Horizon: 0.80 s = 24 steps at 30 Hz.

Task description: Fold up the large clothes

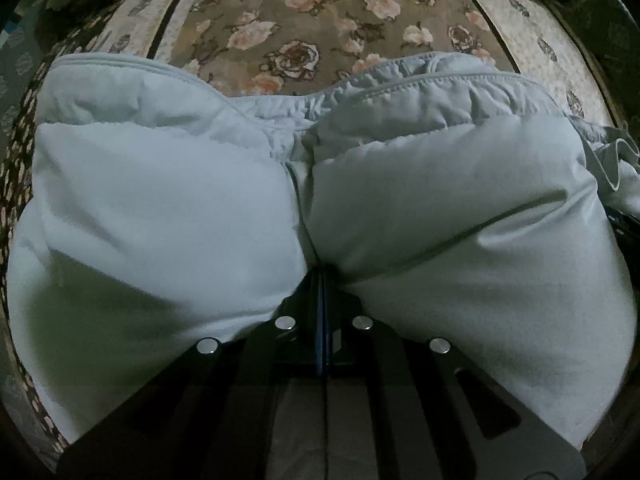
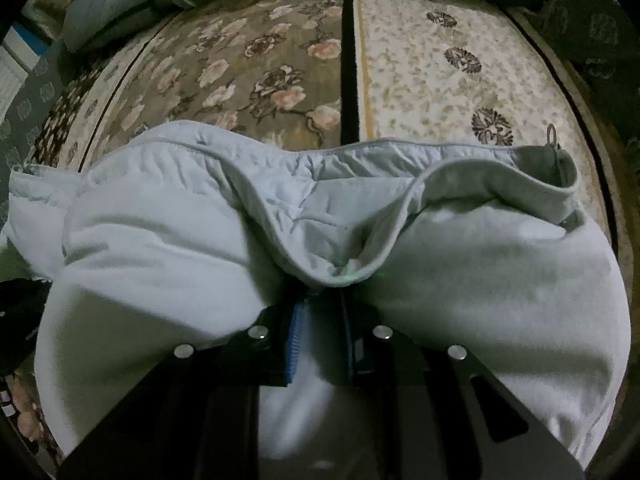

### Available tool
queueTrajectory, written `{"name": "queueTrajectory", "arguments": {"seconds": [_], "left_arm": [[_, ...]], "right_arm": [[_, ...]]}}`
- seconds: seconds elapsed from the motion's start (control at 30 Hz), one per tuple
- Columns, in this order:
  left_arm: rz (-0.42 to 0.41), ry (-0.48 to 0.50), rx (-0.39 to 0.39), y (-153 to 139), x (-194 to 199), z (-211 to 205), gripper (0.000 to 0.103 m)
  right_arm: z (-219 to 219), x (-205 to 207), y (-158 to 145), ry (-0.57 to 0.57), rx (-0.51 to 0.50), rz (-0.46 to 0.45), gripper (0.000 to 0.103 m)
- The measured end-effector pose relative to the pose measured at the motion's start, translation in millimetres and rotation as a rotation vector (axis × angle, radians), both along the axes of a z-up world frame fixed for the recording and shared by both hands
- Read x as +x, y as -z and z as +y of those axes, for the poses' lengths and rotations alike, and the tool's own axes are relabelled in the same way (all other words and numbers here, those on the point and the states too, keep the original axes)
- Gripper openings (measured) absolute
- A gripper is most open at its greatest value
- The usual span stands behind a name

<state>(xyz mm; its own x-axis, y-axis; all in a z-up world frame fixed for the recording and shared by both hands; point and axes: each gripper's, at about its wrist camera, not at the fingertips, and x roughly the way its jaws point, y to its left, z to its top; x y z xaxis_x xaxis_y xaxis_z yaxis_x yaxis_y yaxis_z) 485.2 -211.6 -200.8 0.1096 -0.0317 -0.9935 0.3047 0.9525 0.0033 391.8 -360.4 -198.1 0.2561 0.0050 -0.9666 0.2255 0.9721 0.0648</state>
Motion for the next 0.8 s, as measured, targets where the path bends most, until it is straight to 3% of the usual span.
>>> {"name": "queueTrajectory", "arguments": {"seconds": [0.8], "left_arm": [[0.031,0.016,-0.037,7,18,6,0.000]], "right_arm": [[4,11,9,-0.010,-0.042,0.010,0.016]]}}
